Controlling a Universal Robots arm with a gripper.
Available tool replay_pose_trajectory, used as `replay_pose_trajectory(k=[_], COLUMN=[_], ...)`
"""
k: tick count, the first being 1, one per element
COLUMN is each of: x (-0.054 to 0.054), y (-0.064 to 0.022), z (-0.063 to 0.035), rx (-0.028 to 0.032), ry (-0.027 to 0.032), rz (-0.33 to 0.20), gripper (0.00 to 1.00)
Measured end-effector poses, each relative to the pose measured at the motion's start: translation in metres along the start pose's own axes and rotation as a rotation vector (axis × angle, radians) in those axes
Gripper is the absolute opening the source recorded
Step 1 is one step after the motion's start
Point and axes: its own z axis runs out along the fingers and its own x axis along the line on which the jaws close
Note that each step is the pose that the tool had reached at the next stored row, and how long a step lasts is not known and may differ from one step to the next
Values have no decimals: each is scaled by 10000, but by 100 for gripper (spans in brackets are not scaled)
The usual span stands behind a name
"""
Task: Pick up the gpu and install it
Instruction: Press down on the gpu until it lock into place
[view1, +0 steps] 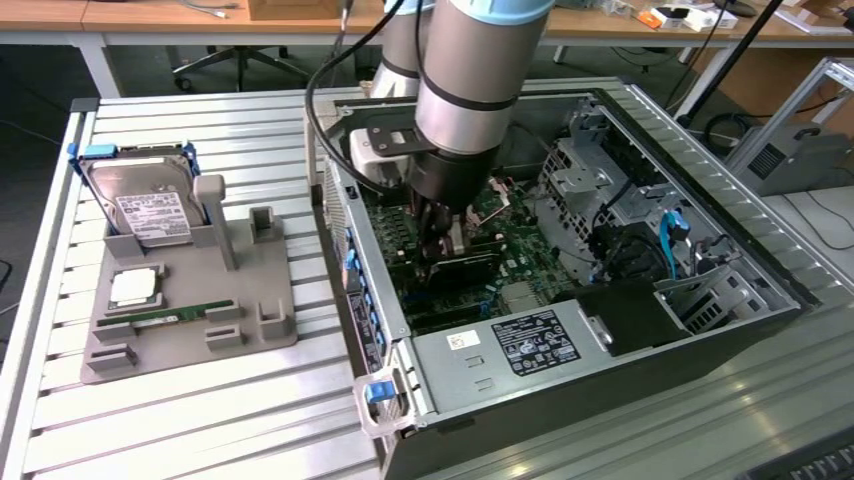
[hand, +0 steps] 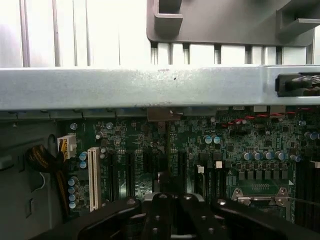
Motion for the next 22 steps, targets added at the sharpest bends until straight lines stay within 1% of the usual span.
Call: replay_pose_trajectory(k=[3, 5, 8, 9, 10, 11, 13, 14, 15, 16, 17, 18, 22], x=[-1, 0, 4, 5, 5, 6, 7, 6, 6, 6, 5, 3, 2], y=[18, 60, 427, 509, 558, 567, 615, 655, 651, 606, 523, 382, 255], z=[-63, -97, -109, -108, -107, -108, -105, -105, -103, -100, -96, -85, -66], rx=[67, 147, 533, 589, 608, 608, 617, 611, 610, 611, 592, 553, 505], ry=[0, -3, -5, -6, -6, -5, -7, -5, -7, -6, -5, -6, 0], rz=[-1, -2, -6, -7, -7, -5, -11, -6, -5, -6, -6, -7, -6], gripper=[11, 11, 11, 11, 11, 11, 11, 11, 11, 11, 11, 11, 11])
